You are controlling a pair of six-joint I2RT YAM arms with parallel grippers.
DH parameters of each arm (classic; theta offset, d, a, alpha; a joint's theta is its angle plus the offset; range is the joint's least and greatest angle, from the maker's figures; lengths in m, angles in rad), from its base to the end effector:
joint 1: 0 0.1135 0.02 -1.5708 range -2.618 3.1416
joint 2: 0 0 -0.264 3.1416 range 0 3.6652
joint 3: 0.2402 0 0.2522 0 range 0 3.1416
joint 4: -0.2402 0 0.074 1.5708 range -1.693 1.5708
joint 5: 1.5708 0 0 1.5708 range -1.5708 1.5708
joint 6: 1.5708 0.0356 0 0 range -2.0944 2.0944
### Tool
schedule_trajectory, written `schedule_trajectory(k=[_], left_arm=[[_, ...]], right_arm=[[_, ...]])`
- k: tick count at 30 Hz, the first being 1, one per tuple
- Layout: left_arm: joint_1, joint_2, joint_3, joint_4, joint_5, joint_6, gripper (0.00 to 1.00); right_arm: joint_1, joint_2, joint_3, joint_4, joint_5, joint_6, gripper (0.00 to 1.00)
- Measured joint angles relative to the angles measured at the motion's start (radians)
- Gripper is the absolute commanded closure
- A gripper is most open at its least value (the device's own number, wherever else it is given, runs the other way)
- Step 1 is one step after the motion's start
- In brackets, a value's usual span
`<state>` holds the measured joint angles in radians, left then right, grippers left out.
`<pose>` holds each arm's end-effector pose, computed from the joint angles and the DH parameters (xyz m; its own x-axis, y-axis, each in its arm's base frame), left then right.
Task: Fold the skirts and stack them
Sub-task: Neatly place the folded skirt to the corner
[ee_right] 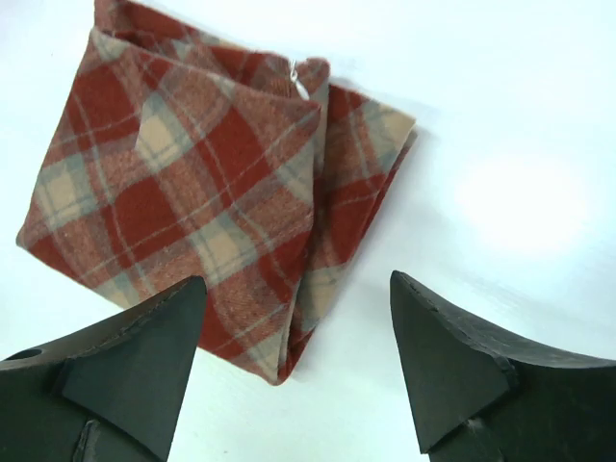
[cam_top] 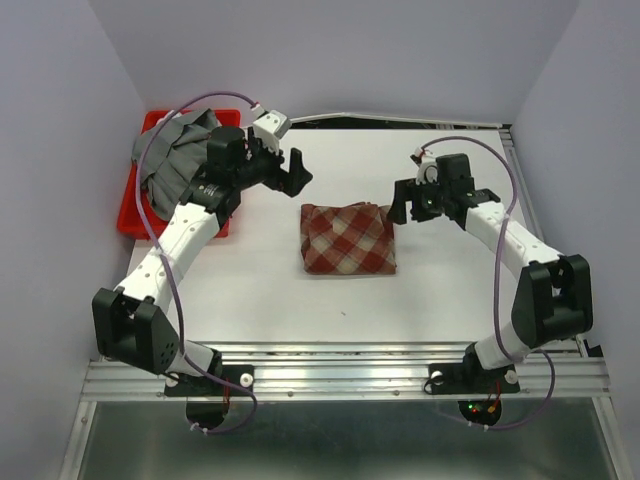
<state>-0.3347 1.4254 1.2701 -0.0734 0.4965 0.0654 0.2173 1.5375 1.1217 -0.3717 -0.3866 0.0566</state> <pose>0.3114 -0.1263 0.3722 -0.1662 0.1186 -0.9789 0.7395 0.6717 -0.0441 0.3242 0.0853 0.2575 -0.7168 -0.1046 -0.6894 -0.4196 0.8543 0.3067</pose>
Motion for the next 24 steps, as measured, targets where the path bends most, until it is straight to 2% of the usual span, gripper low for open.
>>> schedule_trajectory(k=[5,9,12,15,21,24], left_arm=[[-0.042,-0.006,0.045,-0.05,-0.146,0.019,0.02],[-0.054,0.033,0.031,-0.107,-0.292,-0.025,0.02],[-0.05,0.045,0.022,-0.127,-0.384,-0.06,0.02],[-0.045,0.039,-0.002,-0.127,-0.453,-0.078,0.02],[-0.028,0.032,-0.031,-0.137,-0.52,-0.091,0.02],[-0.013,0.032,-0.031,-0.142,-0.532,-0.092,0.02]], right_arm=[[0.037,-0.006,0.057,-0.023,0.081,-0.008,0.19],[0.167,0.03,0.135,-0.048,0.163,0.034,0.16],[0.306,0.121,0.227,-0.048,0.233,0.072,0.17],[0.379,0.23,0.298,-0.065,0.254,0.106,0.18],[0.398,0.452,0.364,-0.098,0.305,0.139,0.21],[0.397,0.502,0.37,-0.092,0.353,0.133,0.21]])
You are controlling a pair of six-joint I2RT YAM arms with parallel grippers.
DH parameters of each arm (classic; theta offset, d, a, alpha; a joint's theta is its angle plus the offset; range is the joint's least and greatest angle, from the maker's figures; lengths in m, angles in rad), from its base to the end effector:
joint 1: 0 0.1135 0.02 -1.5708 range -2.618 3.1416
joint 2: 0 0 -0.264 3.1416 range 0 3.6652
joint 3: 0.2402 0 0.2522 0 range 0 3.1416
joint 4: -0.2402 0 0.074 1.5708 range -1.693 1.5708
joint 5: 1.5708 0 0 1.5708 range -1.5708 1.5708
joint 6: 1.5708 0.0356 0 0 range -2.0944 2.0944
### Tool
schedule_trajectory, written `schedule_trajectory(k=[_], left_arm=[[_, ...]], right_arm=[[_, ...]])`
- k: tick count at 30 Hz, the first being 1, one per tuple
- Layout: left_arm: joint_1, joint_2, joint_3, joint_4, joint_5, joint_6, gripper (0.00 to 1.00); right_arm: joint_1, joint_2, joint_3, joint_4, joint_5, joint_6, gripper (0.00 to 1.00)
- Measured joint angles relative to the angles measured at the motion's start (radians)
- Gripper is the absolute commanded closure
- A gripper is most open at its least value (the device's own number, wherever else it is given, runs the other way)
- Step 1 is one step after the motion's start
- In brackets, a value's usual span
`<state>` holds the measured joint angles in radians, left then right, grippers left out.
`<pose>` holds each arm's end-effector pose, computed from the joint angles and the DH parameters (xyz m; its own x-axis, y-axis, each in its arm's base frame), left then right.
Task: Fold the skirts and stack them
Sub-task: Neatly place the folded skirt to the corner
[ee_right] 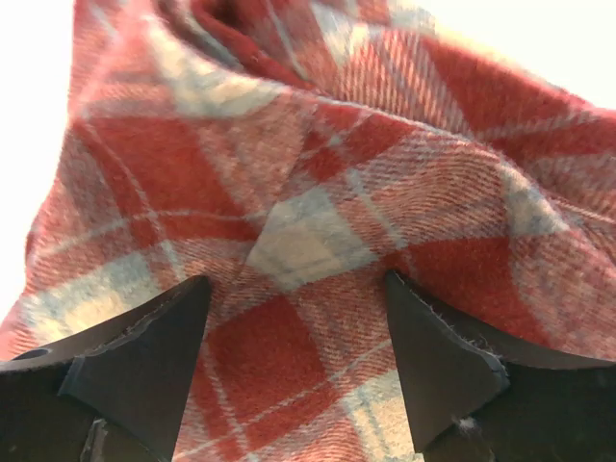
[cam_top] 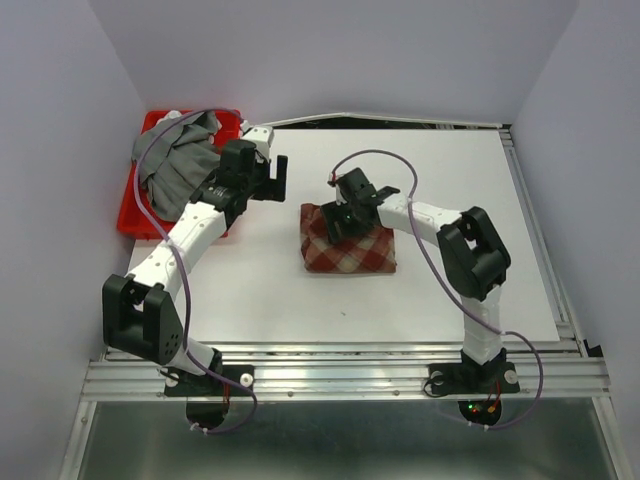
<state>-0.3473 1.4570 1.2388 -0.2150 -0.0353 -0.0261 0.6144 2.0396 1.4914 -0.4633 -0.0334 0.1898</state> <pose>0.3216 -0.1151 0.3353 -0.4027 0.1180 -0.9077 0.2996 0.9540 -0.0089 0.3570 0.2533 0.1797 -0.7916 -0.3277 -0.5157 -0.4493 0.8842 0.1279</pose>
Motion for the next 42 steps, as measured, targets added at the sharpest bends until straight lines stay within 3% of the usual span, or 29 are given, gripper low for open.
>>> schedule_trajectory(k=[7,14,20,27,33,37,39,42], left_arm=[[0.06,-0.016,0.0,-0.018,0.013,0.027,0.02],[0.085,-0.035,0.0,-0.018,0.072,0.059,0.02],[0.085,-0.034,0.001,-0.029,0.105,0.071,0.02],[0.085,-0.034,0.001,-0.04,0.112,0.087,0.02],[0.086,-0.034,0.001,-0.043,0.134,0.085,0.02],[0.086,-0.034,0.001,-0.049,0.153,0.086,0.02],[0.086,-0.034,0.001,-0.05,0.165,0.086,0.02],[0.087,-0.033,0.014,-0.067,0.192,0.092,0.02]], right_arm=[[-0.102,-0.117,-0.188,0.025,-0.011,-0.122,0.2],[-0.471,-0.339,-0.445,-0.061,0.021,-0.35,0.19],[-0.634,-0.428,-0.525,-0.19,0.023,-0.527,0.19],[-0.775,-0.644,-0.729,-0.292,0.05,-0.695,0.19],[-0.79,-0.661,-0.744,-0.329,0.068,-0.748,0.16],[-0.79,-0.669,-0.707,-0.375,0.068,-0.764,0.06],[-0.79,-0.663,-0.631,-0.424,0.056,-0.765,0.04],[-0.79,-0.612,-0.372,-0.497,-0.008,-0.742,0.0]])
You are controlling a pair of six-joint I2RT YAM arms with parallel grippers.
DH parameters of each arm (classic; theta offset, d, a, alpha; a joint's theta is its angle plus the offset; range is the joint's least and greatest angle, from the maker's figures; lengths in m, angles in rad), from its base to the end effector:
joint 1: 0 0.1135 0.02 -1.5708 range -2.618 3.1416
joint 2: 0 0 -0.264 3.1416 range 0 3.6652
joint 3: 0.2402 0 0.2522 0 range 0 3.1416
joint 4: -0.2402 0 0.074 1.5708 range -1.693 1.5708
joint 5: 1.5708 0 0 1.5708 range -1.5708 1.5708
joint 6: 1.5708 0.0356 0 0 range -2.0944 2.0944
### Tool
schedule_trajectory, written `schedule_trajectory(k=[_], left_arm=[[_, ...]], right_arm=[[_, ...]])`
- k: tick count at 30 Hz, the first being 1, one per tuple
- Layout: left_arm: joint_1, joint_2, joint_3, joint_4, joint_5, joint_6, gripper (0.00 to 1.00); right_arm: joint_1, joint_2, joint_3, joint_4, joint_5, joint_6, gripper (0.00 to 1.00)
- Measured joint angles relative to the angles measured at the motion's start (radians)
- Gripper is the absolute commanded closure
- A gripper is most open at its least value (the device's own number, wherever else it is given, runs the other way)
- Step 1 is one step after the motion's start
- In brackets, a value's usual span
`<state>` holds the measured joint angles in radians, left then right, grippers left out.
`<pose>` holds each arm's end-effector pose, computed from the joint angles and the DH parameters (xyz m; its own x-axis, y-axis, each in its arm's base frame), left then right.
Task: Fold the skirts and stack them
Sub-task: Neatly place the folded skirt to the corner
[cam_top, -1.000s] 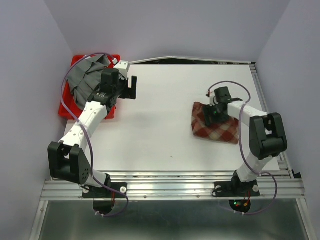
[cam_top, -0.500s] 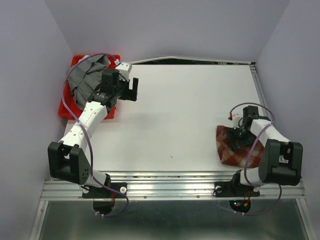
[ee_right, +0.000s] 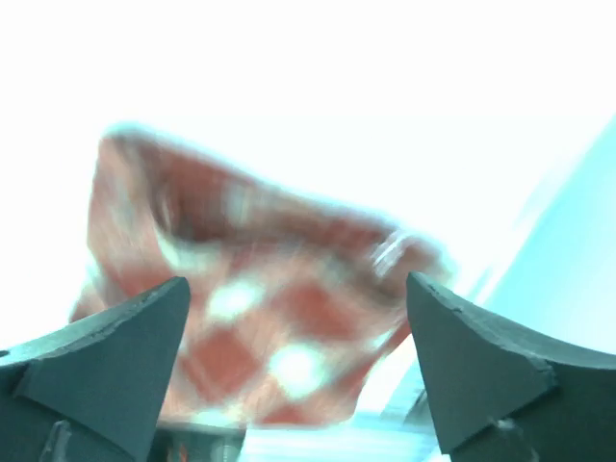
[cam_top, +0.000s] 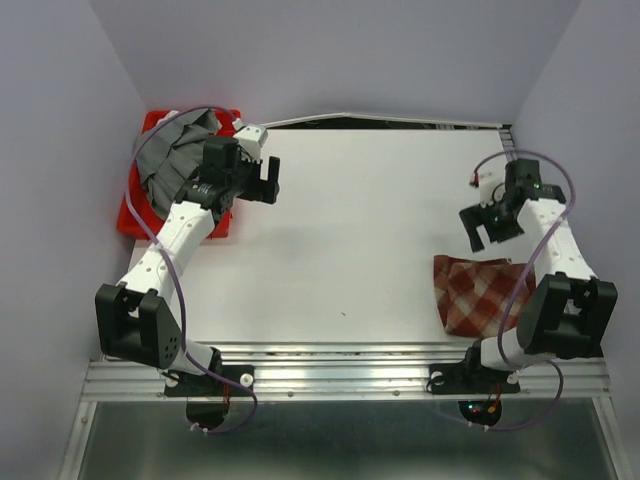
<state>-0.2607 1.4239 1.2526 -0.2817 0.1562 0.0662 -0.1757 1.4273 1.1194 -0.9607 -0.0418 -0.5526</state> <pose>0.3185 -0.0907 0.3442 -0.3962 0.1733 -0.9017 0.4169 0.9089 -0.0085 0.2626 -0.0451 0.2531 -0.8853 -0.3755 -0.2743 -0.3552 0.9268 -0.1223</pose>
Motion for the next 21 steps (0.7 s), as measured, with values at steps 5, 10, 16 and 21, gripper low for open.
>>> schedule_trajectory(k=[5,10,16,21], left_arm=[[0.0,-0.002,0.03,-0.012,0.024,0.04,0.02],[0.001,-0.019,0.021,0.002,0.044,0.064,0.02],[0.001,-0.04,-0.018,0.046,0.049,0.079,0.02],[0.001,-0.068,-0.153,0.058,0.041,0.109,0.02]], right_arm=[[0.0,0.071,0.402,-0.004,-0.167,0.093,0.0],[0.025,0.081,0.445,0.04,-0.337,0.257,0.0],[0.25,0.085,0.175,0.235,-0.372,0.455,0.0],[0.353,0.085,0.055,0.315,-0.383,0.525,0.0]])
